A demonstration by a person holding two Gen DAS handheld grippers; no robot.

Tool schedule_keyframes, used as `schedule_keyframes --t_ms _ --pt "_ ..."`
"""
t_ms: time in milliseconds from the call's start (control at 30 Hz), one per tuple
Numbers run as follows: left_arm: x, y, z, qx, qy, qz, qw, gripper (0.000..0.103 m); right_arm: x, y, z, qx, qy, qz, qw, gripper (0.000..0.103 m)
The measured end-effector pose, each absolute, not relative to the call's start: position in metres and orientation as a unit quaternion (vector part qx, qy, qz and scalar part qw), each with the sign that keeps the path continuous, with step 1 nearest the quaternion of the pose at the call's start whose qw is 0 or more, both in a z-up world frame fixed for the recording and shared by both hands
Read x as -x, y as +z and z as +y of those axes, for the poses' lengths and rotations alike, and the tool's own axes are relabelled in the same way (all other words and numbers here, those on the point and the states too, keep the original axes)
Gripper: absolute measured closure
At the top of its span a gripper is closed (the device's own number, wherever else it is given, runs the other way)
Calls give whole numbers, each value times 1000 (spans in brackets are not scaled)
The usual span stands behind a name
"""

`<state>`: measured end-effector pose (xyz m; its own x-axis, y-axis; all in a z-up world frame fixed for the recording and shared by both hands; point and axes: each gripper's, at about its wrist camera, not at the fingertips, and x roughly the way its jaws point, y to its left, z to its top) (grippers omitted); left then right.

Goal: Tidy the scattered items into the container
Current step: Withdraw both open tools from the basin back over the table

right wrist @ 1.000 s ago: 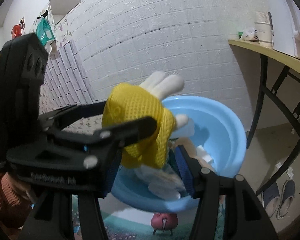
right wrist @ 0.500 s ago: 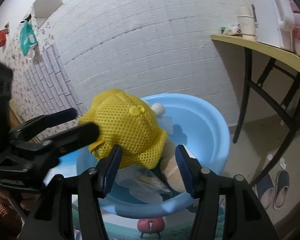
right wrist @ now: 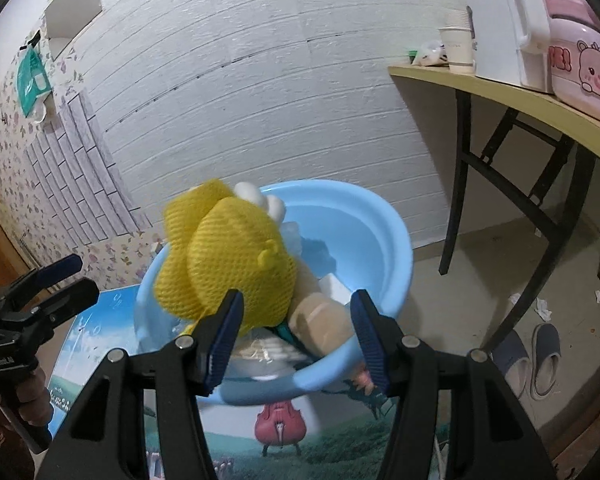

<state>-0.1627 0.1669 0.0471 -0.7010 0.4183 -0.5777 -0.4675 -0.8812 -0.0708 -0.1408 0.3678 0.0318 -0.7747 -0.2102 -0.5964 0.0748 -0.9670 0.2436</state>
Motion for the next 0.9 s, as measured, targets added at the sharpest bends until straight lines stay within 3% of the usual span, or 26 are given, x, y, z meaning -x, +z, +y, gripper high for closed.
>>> schedule_keyframes --t_ms 900 --pt "105 -5 75 339 921 12 189 7 78 42 290 -342 -929 -40 134 48"
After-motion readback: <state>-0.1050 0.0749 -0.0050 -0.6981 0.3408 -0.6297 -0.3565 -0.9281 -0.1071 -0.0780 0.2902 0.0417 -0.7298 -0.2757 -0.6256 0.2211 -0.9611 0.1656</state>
